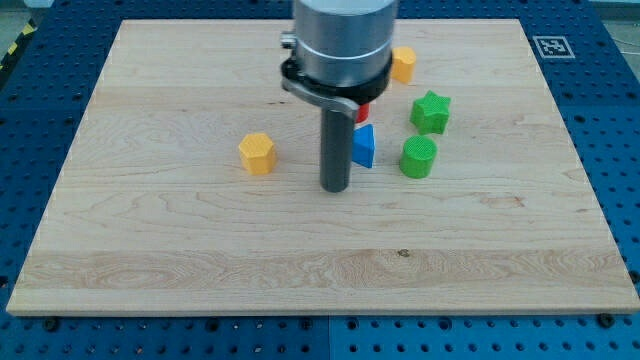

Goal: Move the arm to the top center of the board

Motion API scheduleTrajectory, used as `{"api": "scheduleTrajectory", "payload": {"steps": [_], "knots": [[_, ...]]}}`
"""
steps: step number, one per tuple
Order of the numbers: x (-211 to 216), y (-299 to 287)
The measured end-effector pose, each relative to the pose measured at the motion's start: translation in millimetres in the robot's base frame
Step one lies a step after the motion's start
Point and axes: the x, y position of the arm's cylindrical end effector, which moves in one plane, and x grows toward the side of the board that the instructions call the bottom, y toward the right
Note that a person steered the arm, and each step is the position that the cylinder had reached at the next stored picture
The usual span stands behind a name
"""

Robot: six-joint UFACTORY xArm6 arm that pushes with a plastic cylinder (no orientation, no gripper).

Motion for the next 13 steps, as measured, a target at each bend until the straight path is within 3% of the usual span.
{"api": "scheduleTrajectory", "payload": {"steps": [1,4,7,13], "knots": [[-6.2,-21.6],[-122.7,-26.7],[-201.1,-36.6],[-263.0,-29.8]]}}
